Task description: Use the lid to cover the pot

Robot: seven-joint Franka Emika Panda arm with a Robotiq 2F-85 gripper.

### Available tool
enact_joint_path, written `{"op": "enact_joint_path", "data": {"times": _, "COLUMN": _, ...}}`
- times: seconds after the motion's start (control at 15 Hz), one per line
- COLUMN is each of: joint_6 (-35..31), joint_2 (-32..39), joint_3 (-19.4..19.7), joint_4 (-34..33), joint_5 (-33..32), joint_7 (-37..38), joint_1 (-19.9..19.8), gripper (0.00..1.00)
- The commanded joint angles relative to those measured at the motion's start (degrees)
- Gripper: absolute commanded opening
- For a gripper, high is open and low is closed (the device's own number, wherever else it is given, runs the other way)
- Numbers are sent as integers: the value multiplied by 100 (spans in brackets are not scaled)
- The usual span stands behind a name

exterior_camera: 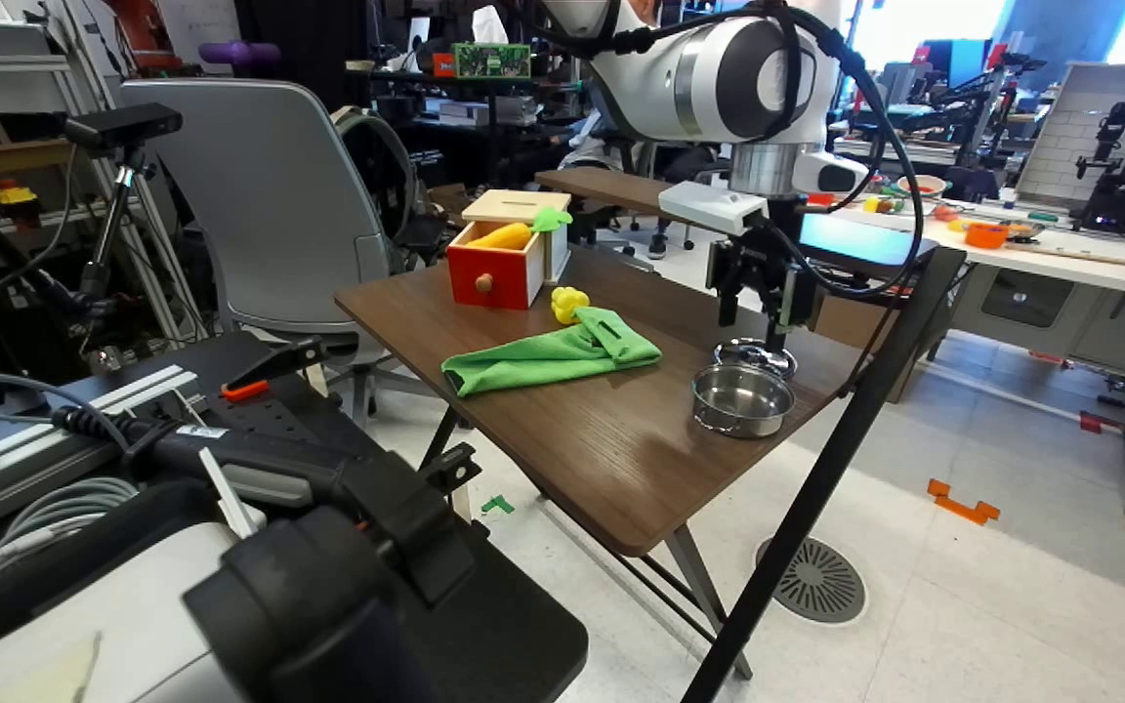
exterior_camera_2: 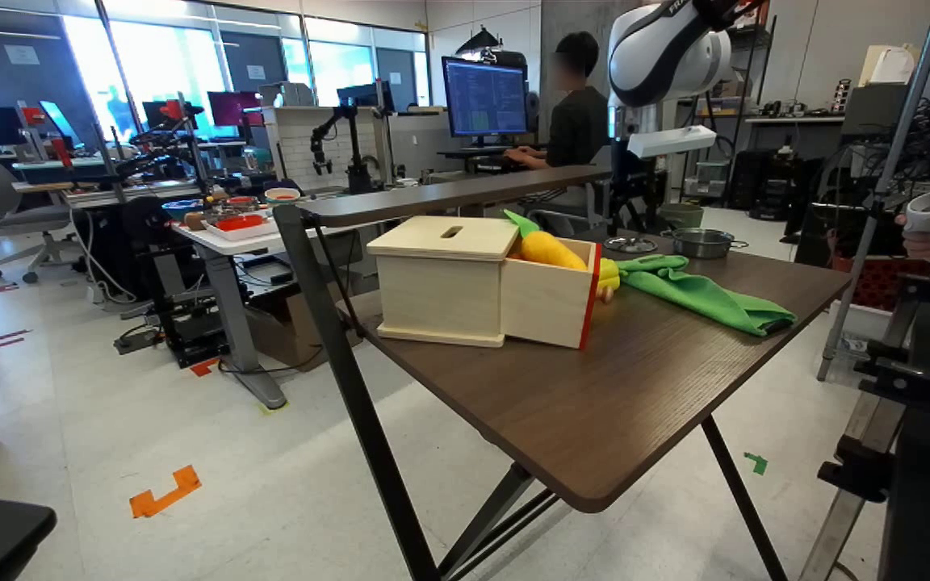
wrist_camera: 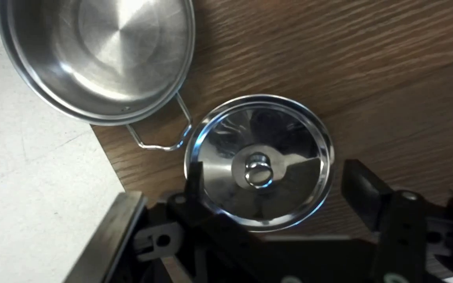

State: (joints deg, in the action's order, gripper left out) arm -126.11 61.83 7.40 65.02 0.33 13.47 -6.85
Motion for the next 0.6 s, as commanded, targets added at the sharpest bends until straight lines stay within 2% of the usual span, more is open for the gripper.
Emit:
{"op": "enact_joint_path", "data": {"times": 0.0, "joint_6": 216, "joint_2": 196, "joint_3": 18, "joint_4": -297, "joint_5": -2, "joint_7": -67, "joint_1": -40, "gripper": 58}}
{"op": "enact_joint_path", "data": {"times": 0.2, "joint_6": 215, "joint_2": 229, "joint_3": 22, "joint_4": -293, "joint_5": 10, "joint_7": -45, "joint_1": -52, "gripper": 34}}
{"op": "enact_joint_path", "data": {"times": 0.27, "joint_6": 213, "joint_2": 239, "joint_3": 38, "joint_4": -297, "joint_5": 3, "joint_7": -31, "joint_1": -54, "gripper": 41}}
{"op": "enact_joint_path", "data": {"times": 0.33, "joint_6": 223, "joint_2": 263, "joint_3": 41, "joint_4": -319, "joint_5": 6, "joint_7": -33, "joint_1": -66, "gripper": 62}}
{"op": "enact_joint_path", "data": {"times": 0.47, "joint_6": 234, "joint_2": 292, "joint_3": 49, "joint_4": -352, "joint_5": 9, "joint_7": -38, "joint_1": -86, "gripper": 68}}
{"op": "enact_joint_path", "data": {"times": 0.53, "joint_6": 243, "joint_2": 293, "joint_3": 57, "joint_4": -366, "joint_5": 8, "joint_7": -40, "joint_1": -95, "gripper": 76}}
